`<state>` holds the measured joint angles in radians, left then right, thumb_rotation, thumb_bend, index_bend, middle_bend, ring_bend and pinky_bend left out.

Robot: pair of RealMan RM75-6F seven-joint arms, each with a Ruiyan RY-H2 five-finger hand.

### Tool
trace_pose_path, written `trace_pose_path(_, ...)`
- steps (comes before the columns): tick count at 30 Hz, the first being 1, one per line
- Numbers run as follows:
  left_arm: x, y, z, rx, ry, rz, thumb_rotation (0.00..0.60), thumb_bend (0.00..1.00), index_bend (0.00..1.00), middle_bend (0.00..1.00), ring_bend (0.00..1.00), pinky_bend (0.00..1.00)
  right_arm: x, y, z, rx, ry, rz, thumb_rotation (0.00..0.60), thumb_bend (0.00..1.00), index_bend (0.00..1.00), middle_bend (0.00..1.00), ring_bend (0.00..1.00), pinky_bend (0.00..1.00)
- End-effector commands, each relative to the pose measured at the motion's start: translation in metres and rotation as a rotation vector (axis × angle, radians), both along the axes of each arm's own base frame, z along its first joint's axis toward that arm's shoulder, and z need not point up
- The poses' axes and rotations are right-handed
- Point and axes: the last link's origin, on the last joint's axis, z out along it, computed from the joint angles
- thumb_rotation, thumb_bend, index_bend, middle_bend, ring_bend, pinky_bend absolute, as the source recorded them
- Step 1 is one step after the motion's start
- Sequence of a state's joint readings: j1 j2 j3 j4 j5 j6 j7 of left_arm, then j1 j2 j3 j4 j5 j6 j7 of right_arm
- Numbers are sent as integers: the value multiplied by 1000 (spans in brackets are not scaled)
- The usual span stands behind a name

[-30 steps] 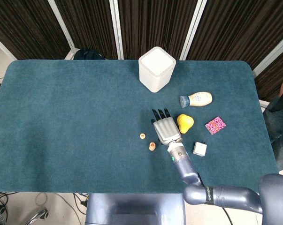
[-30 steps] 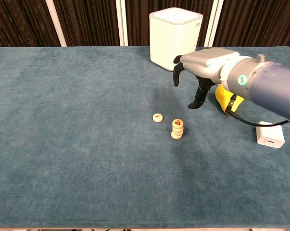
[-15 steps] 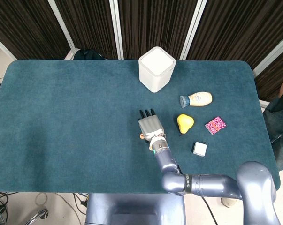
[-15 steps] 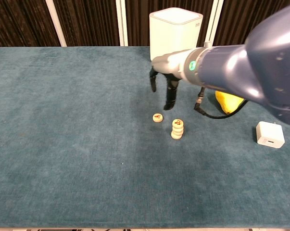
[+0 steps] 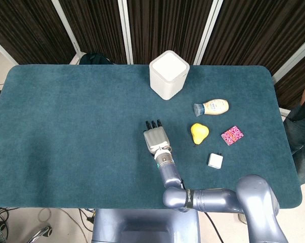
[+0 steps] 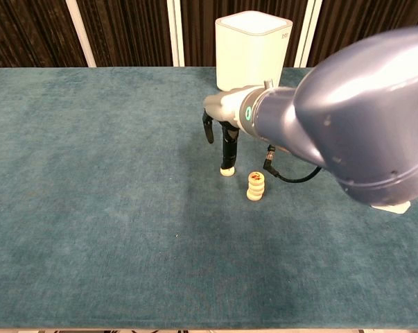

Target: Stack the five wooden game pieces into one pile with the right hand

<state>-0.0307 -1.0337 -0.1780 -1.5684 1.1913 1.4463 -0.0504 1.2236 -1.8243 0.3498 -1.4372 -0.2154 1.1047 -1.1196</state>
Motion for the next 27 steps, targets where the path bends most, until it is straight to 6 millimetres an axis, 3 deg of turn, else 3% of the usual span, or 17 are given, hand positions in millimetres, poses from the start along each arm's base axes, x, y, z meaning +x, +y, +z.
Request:
trace_pose_path(1,0,0,0,1,4,1,600,153,48,0,0,95,-3,1,-4,-5,7,-7,600,272,381,0,0,0)
trace_pose_path(27,0,0,0,2,5,4,600,153,48,0,0,95,-13,-2,-18,-51,28,-46,600,272,456,0,0,0)
